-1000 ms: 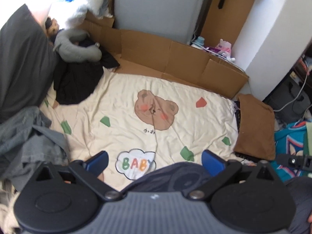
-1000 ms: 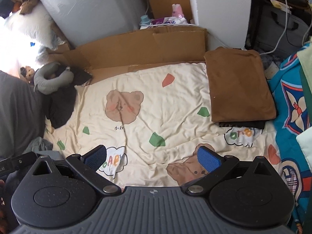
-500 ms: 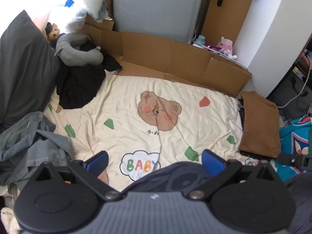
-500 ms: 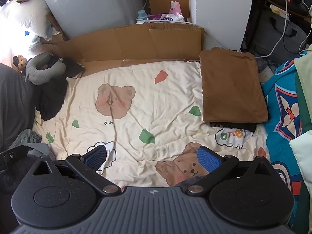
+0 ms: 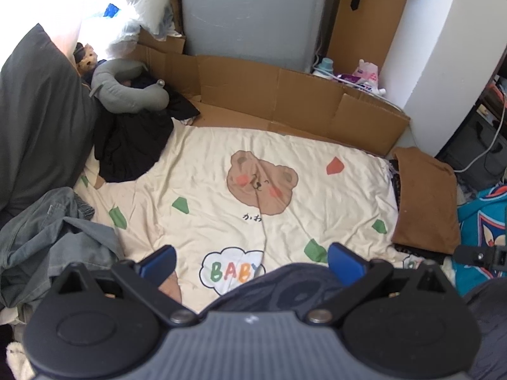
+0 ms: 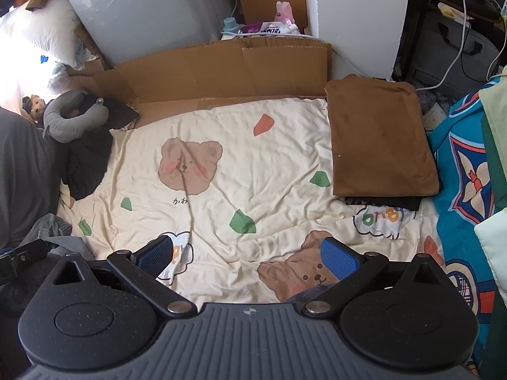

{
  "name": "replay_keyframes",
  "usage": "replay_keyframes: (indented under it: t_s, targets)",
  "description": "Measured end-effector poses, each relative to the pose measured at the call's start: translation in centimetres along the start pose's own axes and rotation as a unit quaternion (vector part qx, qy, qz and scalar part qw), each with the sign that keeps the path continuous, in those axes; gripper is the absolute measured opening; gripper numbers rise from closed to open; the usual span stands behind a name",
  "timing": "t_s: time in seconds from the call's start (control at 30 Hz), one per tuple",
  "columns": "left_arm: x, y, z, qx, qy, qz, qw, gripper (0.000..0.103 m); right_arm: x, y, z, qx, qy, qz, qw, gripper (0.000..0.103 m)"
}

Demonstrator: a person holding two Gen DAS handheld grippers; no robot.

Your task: Fold clothes

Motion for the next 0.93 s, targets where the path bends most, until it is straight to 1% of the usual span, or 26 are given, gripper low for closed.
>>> replay_keyframes:
  t_s: [0.23,0.53,0.67,0.93]
  targets:
    - [0.12,0.05,0.14,-0.008,-0.007,0.007,0.9999,0.103,0.20,0.18,0.03,-0.004,0.006,0.006,1.000,0.102]
    - [0.22,0.07,0.36,-0.010,-0.010,0.006,0.9999,0.103,0.33,0.25,-0.01,0.000,0.012,0.014,1.000,0.102]
    - [0.31,0.01,0.48,-0.015,-0.015,0.007,0.9997,0.103,0.35,0.34,0.22,-0.004,0.003,0.014,1.000,0.102]
    - [0.33,0.06,0.17,-0.007,-0.012,0.005,0.9999,0.103,0.59,0.47,0.37,-0.009,0.008,0.025,1.000,0.102]
Point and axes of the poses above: each gripper's, at about its wrist camera, not at the fingertips, and x roughly against the way its jaws point, z to its right, y to its underside, the point moved 5 cm from there along -x, roughly the way its jaws point, and after that the axes turned 2 degrees about x, right-handed, at the moved point
